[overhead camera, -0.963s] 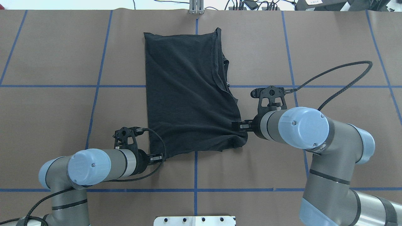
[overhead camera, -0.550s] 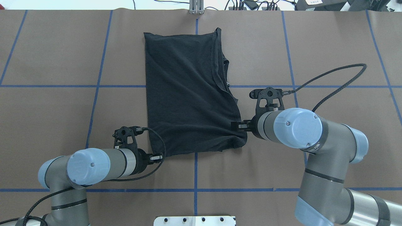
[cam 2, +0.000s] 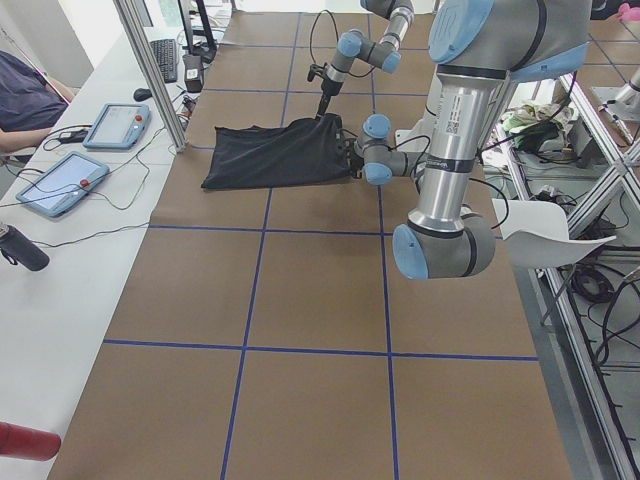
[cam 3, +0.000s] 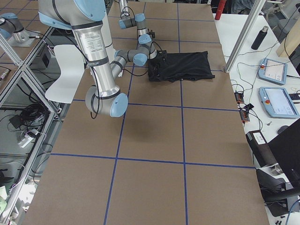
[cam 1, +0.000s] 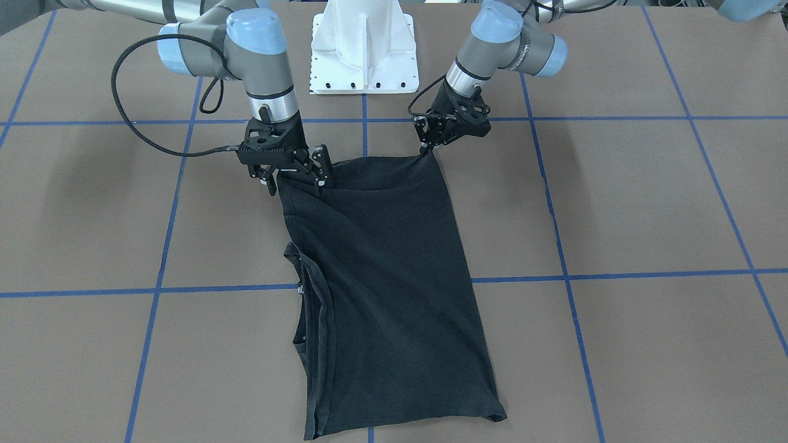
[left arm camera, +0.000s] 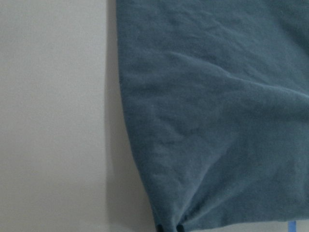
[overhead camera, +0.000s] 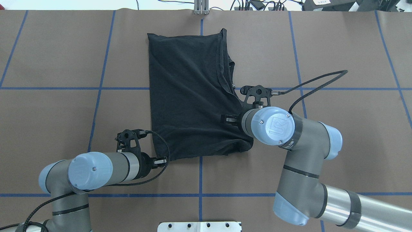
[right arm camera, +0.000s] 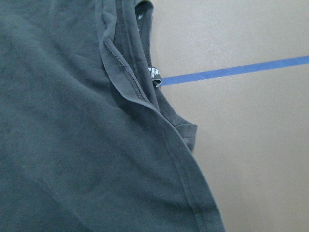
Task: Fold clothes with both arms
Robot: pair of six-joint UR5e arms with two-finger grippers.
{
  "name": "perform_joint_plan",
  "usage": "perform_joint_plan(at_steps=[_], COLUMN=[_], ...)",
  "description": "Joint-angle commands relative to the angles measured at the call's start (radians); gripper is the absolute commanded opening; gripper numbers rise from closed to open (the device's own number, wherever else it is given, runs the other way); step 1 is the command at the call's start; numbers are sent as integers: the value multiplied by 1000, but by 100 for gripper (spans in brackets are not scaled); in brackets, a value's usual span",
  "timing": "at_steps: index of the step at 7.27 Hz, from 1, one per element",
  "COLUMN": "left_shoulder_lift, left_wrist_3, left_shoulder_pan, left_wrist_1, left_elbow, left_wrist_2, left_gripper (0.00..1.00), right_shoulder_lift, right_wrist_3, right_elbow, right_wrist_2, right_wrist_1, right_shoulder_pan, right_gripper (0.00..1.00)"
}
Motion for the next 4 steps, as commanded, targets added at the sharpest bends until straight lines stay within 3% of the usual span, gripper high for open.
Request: perform_joint_plan(at_steps=[1,4], left_shoulder_lift=[1,1], left_wrist_3=[-17,-23], left_shoulder_pan=[0,2], left_wrist_1=[0,0], left_elbow=[-2,-2], left_wrist_2=[0,2], left_gripper=[0,0], right_shoulder_lift=[8,-3], right_wrist_3=[179,259], right_elbow=[-8,-7], right_wrist_2=[-22,-73], right_wrist_1=[-6,-12], right_shoulder_pan=[-26,-74], right_gripper=[87,88])
